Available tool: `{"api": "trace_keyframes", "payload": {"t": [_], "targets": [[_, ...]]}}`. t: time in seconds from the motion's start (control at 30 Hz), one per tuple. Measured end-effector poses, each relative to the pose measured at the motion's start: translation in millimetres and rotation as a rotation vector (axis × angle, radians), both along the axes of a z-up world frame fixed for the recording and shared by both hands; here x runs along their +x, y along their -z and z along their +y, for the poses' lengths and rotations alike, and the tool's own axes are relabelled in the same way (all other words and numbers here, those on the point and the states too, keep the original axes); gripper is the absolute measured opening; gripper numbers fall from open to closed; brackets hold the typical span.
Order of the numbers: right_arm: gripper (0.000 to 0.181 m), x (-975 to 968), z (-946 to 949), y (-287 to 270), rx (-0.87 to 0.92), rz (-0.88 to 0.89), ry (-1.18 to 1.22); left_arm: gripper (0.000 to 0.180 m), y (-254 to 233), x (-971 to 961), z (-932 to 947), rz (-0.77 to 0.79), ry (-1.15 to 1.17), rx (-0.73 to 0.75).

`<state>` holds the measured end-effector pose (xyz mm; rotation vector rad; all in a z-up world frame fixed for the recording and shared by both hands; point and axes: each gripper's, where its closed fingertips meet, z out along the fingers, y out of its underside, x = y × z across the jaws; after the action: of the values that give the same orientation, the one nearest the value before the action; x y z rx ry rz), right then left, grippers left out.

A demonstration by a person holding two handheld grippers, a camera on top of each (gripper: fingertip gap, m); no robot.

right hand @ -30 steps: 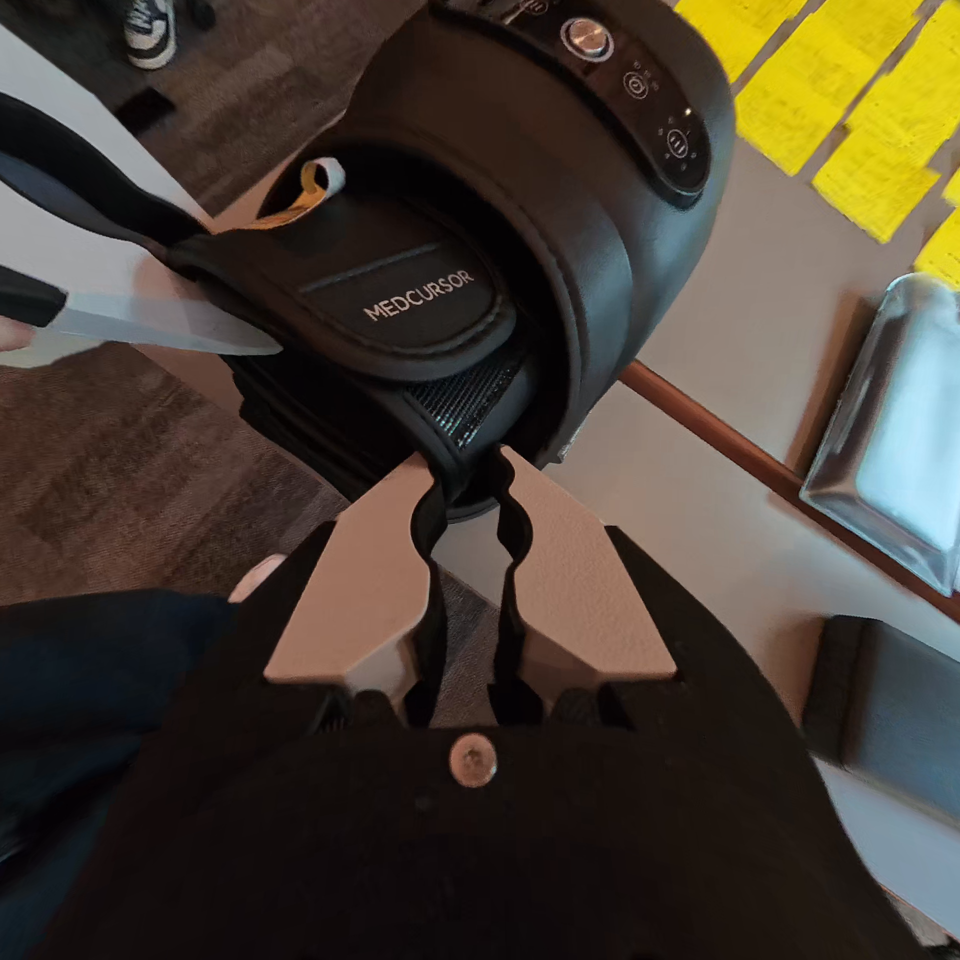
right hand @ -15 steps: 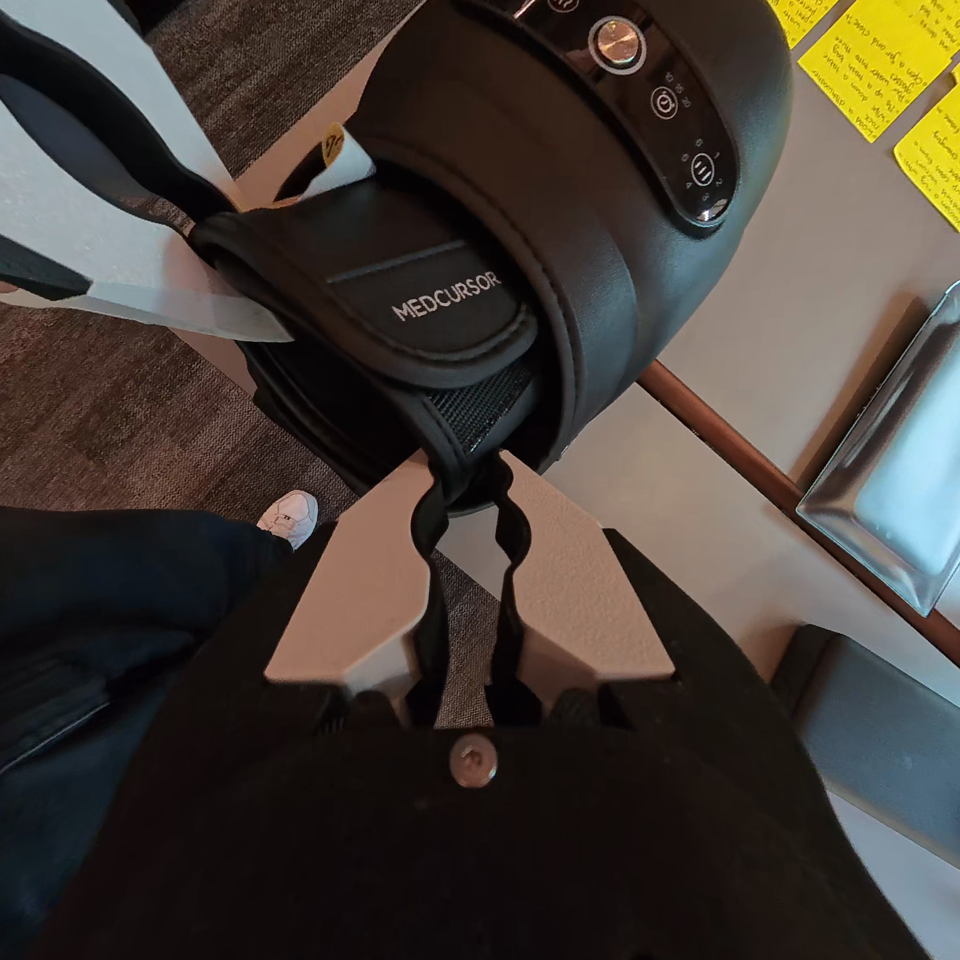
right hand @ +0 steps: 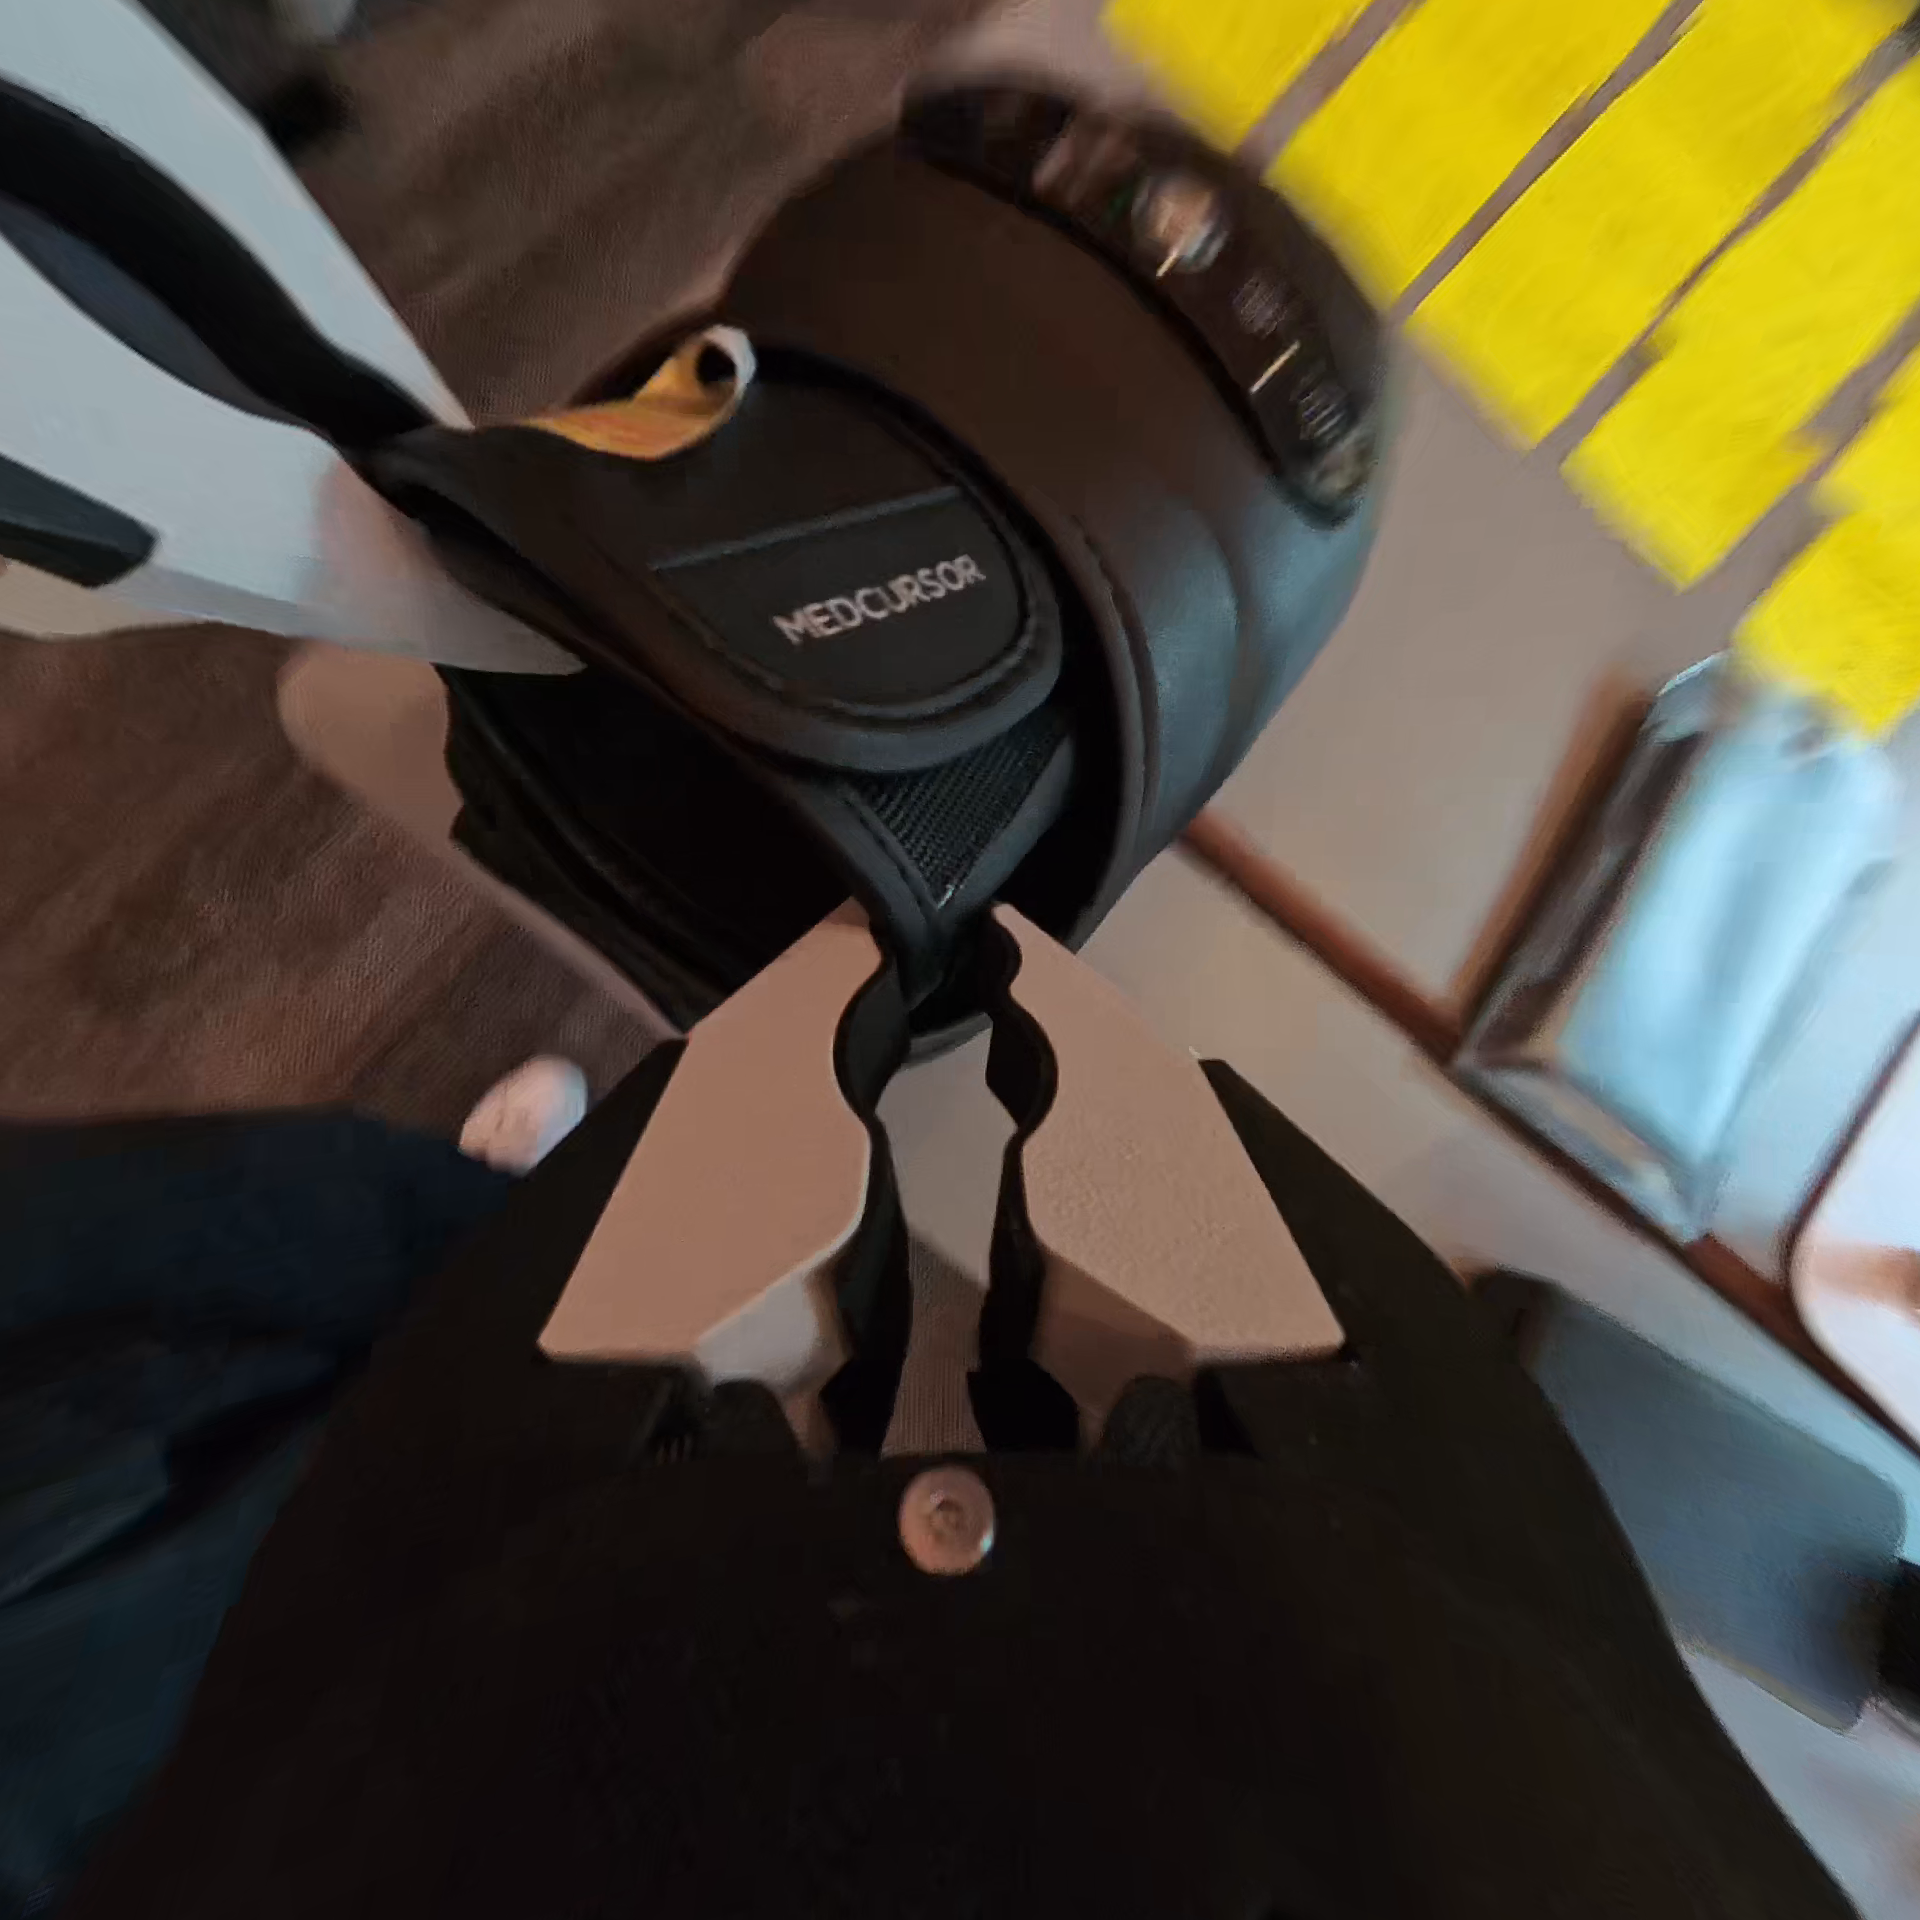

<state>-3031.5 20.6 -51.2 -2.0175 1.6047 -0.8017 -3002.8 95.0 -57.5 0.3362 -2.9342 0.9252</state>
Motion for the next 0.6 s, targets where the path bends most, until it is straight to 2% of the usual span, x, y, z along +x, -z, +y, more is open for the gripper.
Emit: {"api": "trace_keyframes", "payload": {"t": [0.07, 0.1, 0.17, 0.27, 0.43, 0.6], "targets": [[0.007, 19.8, -10.8, -57.1, 0.031, -0.155, 0.031, 0.008, -51.3, 23.3, -11.0, -0.060, -0.047, -0.140], [0.005, 30.0, -17.9, -79.7, 0.007, -0.167, 0.023, 0.008, -70.6, 33.2, -15.9, -0.072, -0.038, -0.142], [0.004, 47.6, -34.0, -101.5, -0.018, -0.048, -0.006, 0.009, -95.1, 47.4, -26.0, 0.004, 0.006, -0.045], [0.005, 76.4, -54.6, -121.7, 0.076, 0.093, -0.002, 0.008, -122.8, 83.6, -48.1, 0.056, 0.012, 0.031], [0.005, 113.3, -71.5, -131.5, 0.260, 0.250, 0.057, 0.007, -136.0, 125.3, -66.7, 0.146, -0.033, 0.103], [0.005, 117.5, -69.8, -131.6, 0.234, 0.291, 0.053, 0.007, -136.3, 136.0, -67.7, 0.151, -0.044, 0.106]]}}
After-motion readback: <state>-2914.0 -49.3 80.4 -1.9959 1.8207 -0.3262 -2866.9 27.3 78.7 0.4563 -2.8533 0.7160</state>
